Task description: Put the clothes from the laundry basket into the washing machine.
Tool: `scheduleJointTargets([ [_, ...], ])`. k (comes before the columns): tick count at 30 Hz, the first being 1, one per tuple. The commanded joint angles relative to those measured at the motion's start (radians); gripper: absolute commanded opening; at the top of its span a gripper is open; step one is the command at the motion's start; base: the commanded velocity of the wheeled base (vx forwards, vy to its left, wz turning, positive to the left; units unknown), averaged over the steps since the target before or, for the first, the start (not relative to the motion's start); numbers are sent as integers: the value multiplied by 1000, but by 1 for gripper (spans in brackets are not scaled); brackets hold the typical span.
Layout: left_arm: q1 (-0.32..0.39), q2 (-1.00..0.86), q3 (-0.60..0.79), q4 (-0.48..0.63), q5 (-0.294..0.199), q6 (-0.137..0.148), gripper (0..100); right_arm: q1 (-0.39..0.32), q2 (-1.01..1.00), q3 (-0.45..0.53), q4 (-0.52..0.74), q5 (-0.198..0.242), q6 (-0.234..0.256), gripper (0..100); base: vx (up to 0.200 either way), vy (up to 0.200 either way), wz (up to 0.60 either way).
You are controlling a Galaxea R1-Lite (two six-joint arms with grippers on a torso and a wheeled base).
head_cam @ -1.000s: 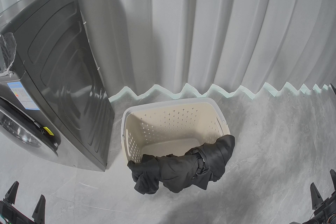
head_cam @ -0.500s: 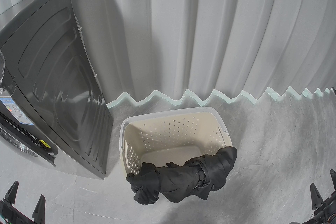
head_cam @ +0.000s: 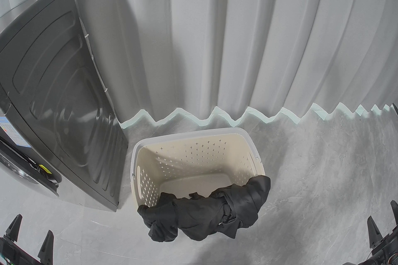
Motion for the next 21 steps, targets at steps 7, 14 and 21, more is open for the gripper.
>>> scheduleJointTargets([
  [7, 0, -15, 16, 0, -1, -3, 100, 1, -12, 18, 0, 0, -2, 100, 29, 0, 0],
  [14, 0, -15, 16, 0, -1, -3, 100, 1, -12, 18, 2, 2, -2, 100, 200, 0, 0],
  [21, 0, -15, 16, 0, 1, -3, 100, 1, -12, 18, 0, 2, 0, 100, 143, 0, 0],
])
